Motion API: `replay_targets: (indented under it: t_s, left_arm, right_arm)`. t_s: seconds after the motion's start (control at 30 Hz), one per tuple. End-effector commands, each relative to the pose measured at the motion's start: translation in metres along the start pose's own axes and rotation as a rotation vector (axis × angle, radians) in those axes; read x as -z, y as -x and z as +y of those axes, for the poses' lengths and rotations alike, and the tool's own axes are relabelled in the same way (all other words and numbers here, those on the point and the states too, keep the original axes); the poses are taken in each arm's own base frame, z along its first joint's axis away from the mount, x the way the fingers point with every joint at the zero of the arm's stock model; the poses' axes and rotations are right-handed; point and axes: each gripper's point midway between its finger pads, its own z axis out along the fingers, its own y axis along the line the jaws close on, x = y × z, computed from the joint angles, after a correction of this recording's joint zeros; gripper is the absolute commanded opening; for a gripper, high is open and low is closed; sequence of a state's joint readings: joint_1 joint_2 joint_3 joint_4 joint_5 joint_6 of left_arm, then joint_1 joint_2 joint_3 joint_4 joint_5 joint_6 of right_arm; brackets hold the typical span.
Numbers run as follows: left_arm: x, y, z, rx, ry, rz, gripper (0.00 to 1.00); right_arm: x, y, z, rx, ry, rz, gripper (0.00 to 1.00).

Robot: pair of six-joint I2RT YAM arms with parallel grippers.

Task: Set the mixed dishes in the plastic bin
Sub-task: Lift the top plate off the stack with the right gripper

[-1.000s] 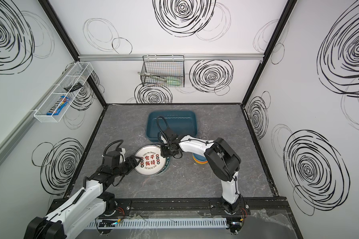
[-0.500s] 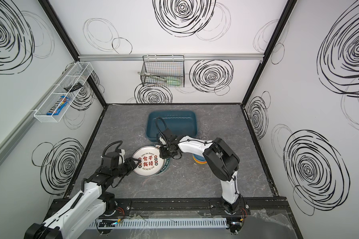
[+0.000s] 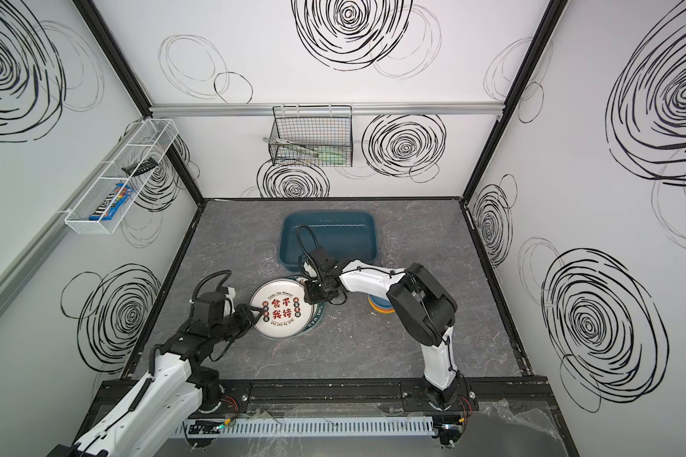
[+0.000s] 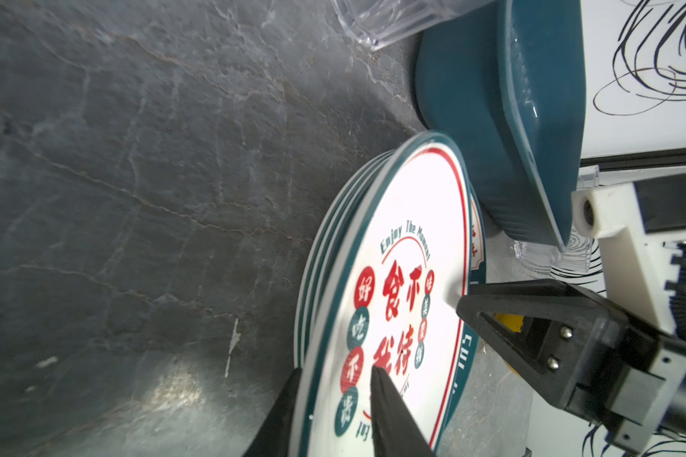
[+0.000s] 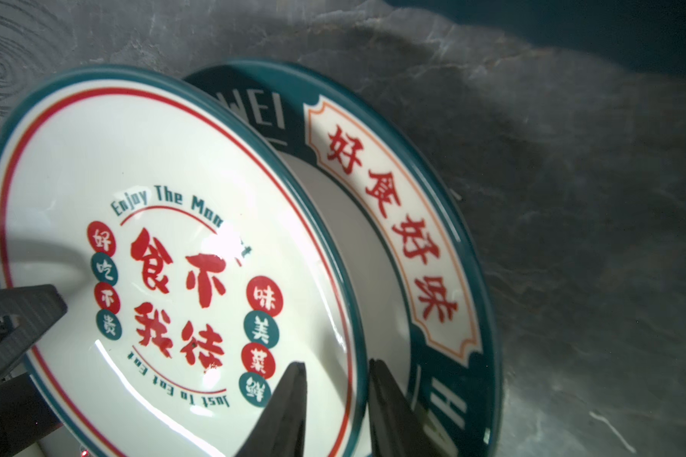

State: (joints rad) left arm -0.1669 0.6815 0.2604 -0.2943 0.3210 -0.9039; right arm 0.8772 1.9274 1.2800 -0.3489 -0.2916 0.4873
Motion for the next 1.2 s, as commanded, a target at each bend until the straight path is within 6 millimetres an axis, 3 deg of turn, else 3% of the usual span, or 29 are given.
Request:
replay_targets:
  t_s: [0.0,0.27,0.47,0.97,1.17]
  left_arm:
    - [0.008,0.012,-0.018,-0.009,-0.043,-0.039,0.28]
    - [0.013,0.015,-0.025,-0.017,-0.060,-0.048,0.13]
    - [0.019,0.018,-0.037,-0.021,-0.102,-0.056,0.00]
    - [0.040,0.025,-0.079,-0.050,-0.224,-0.044,0.00]
    - [0.047,0.031,-0.109,-0.032,-0.349,-0.052,0.00]
  right_arm:
    - [-0.002,0.001,0.014,0.027,0.045,-0.006,0.31]
    - [0.003,0.002,0.016,0.029,0.051,-0.021,0.32]
    - [0.019,0.010,0.022,0.034,0.064,-0.055,0.39]
    - [0.116,0.035,0.011,-0.058,0.226,-0.270,0.48]
    - [0.146,0.034,-0.004,-0.124,0.364,-0.331,0.51]
